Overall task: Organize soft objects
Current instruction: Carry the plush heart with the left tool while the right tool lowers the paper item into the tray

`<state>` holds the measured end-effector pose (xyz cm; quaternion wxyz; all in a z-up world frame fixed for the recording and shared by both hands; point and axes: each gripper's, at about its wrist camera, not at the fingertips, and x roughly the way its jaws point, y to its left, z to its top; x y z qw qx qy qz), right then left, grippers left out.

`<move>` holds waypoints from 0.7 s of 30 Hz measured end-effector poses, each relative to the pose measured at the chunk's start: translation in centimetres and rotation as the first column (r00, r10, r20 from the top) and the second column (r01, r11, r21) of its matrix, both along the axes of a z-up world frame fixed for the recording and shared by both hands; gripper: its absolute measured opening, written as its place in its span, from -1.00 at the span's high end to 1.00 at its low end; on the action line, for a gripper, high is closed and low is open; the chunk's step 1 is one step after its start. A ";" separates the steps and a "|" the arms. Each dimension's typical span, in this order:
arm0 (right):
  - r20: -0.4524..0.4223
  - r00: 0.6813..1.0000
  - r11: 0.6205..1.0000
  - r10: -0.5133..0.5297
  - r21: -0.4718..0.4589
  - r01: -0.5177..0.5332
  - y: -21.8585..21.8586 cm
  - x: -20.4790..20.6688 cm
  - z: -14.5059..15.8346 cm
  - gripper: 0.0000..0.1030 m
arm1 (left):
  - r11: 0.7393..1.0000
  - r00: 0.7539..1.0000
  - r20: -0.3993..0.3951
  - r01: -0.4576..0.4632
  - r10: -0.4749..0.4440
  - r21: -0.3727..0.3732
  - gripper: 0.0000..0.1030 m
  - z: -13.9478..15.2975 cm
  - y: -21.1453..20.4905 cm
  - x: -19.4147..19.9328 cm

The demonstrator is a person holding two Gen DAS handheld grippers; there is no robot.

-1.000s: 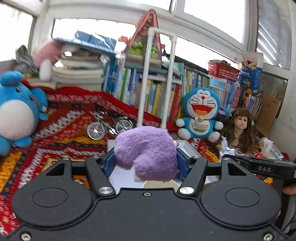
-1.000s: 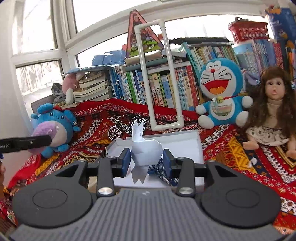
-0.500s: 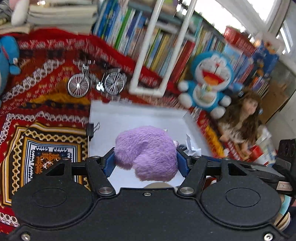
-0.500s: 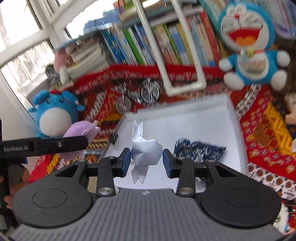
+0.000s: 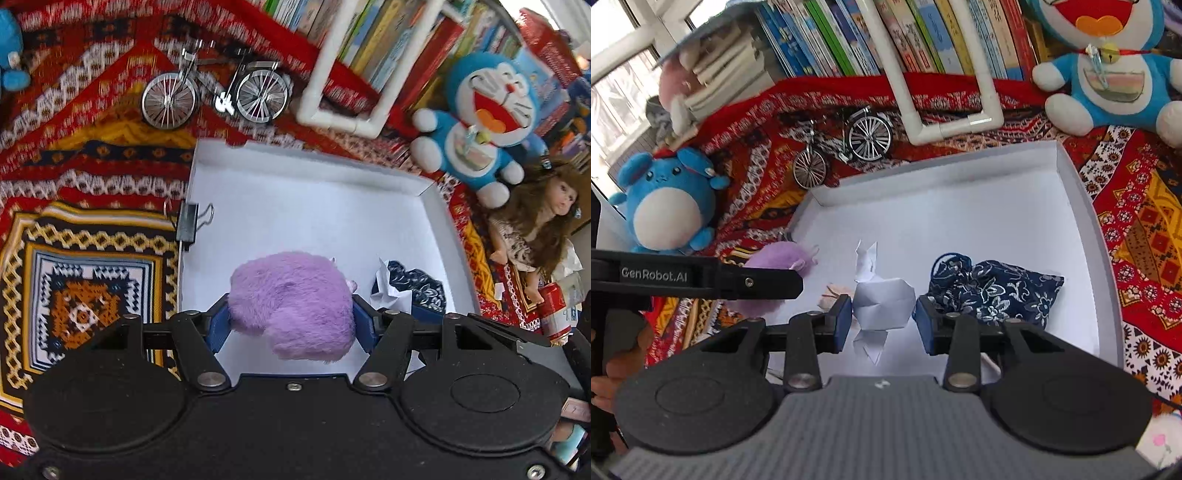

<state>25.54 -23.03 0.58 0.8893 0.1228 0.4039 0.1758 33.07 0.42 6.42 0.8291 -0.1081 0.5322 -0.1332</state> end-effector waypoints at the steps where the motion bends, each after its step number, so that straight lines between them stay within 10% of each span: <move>1: -0.001 1.000 1.000 -0.002 -0.006 0.002 0.0 0.1 -0.2 0.16 | 1.000 1.000 -0.018 -0.005 0.005 -0.008 -0.22 -0.3 0.0 0.3; 21: 0.008 0.996 0.995 -0.089 -0.052 0.089 -1.5 2.0 -0.9 0.10 | 0.993 0.992 -0.126 0.011 -0.026 -0.121 -0.22 -3.2 -1.0 3.3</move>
